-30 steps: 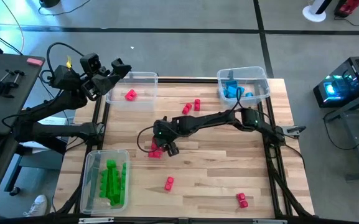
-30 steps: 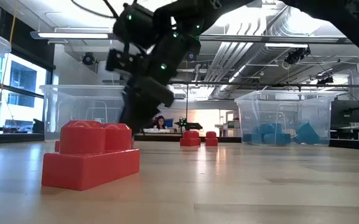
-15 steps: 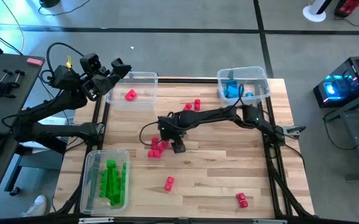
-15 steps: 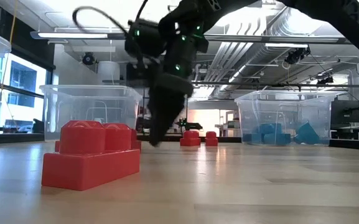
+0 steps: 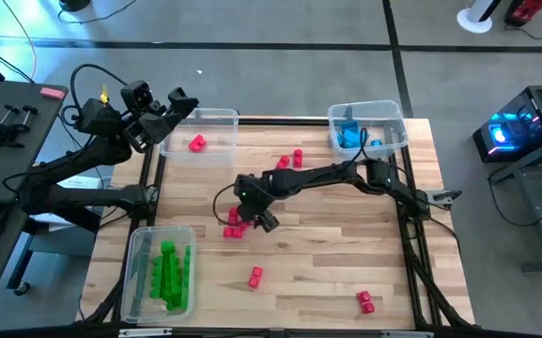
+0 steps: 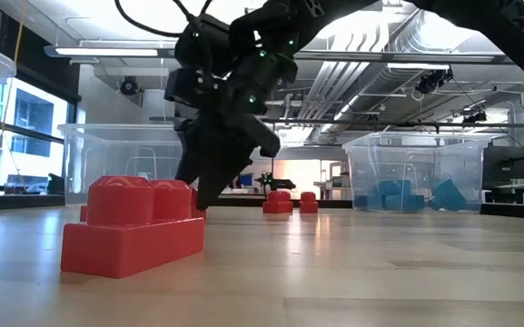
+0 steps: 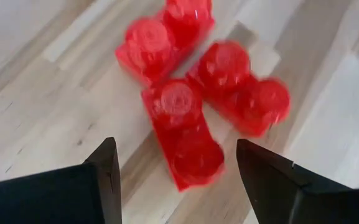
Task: Sort blocks
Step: Put the red game piece into the top left transparent bin
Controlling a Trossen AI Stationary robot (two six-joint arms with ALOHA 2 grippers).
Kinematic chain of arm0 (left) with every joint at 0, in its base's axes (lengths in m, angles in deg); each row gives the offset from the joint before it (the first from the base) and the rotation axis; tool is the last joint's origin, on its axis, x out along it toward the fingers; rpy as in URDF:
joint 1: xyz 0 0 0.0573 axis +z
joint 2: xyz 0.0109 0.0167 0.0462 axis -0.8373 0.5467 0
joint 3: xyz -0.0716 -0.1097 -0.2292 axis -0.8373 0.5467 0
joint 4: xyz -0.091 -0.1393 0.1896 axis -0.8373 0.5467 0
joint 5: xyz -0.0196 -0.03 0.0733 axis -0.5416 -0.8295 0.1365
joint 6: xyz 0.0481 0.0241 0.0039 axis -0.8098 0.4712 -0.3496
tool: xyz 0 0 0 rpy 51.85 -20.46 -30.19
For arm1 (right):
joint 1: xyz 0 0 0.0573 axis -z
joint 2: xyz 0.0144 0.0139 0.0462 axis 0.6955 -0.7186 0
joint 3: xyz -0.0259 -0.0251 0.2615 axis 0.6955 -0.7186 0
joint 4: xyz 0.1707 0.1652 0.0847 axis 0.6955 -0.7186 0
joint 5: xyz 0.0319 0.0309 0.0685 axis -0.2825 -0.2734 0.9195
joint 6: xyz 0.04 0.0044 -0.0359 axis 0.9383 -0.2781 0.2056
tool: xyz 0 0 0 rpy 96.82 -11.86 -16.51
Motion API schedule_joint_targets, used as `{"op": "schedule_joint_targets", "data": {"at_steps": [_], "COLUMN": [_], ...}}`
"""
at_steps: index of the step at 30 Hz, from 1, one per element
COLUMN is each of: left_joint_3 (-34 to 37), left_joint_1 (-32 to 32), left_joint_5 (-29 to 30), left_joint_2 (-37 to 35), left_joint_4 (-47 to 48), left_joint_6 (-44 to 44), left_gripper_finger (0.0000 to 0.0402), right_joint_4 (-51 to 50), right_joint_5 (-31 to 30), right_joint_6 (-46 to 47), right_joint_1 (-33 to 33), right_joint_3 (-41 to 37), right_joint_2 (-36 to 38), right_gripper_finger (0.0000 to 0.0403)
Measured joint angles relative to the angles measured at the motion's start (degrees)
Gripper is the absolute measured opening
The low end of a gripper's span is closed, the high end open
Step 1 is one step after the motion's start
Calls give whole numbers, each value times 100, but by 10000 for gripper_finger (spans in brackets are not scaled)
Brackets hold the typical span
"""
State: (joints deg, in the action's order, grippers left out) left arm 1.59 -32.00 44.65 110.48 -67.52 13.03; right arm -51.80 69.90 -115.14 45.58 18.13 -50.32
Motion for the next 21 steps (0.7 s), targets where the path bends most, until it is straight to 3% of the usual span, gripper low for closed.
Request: {"op": "schedule_joint_targets", "data": {"at_steps": [4,10,21], "left_joint_3": [0,0,0], "left_joint_1": [0,1,2], "left_joint_5": [0,17,24], "left_joint_2": [0,0,0], "left_joint_4": [0,-2,-8], "left_joint_6": [2,2,7], "left_gripper_finger": [272,272,272], "right_joint_4": [122,26,92], "right_joint_5": [224,47,-100], "right_joint_6": [-416,-504,163], "right_joint_1": [-17,-22,-50], "right_joint_3": [-21,-26,-15], "right_joint_2": [0,-2,-245], "right_gripper_finger": [203,190,59]}}
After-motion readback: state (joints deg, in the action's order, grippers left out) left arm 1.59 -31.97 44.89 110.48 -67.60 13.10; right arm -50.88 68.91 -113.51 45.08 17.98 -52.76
